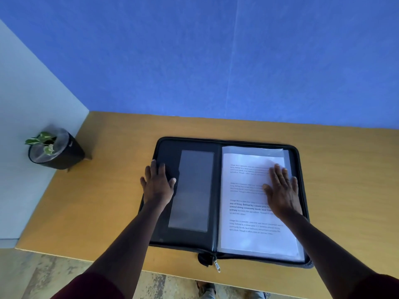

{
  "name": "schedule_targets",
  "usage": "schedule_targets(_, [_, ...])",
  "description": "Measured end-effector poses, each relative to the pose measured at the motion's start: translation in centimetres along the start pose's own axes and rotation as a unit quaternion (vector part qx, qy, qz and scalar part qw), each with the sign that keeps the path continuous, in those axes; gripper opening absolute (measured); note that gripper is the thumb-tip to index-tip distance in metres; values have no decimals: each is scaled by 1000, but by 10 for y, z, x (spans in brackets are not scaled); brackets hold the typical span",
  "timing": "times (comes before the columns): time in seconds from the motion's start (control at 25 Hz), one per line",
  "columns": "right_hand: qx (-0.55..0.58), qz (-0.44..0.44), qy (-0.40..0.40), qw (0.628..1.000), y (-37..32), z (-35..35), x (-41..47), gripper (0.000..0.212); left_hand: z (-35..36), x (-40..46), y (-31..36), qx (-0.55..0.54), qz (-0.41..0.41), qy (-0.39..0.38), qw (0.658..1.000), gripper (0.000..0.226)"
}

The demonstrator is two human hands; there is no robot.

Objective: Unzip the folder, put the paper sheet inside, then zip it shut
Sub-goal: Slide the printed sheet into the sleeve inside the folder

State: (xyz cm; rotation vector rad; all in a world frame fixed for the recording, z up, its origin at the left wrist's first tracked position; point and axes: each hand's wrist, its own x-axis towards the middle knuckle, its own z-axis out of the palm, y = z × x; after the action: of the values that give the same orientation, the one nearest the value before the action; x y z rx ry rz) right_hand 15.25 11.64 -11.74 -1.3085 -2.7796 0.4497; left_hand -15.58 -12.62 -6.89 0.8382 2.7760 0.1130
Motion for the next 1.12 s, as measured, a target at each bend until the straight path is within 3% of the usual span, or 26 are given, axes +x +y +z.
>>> schedule_targets(0.16, [18,13,14,1000,5,5,-3,80,-4,2,-6,-38,-55,-26,997,75])
schedule_targets(0.56, [5,21,17,1000,0,6,-7,73,-22,15,-9,-118,-104,-20,987,74])
schedule_targets(0.88, [3,25,21,999,-1,5,-8,71,-57,12,7,-72,-102,62,990,63])
schedule_targets(1.12, [-3,23,20,1000,-2,4,-9,73,-97,-10,34,-55,-51,147,986,53])
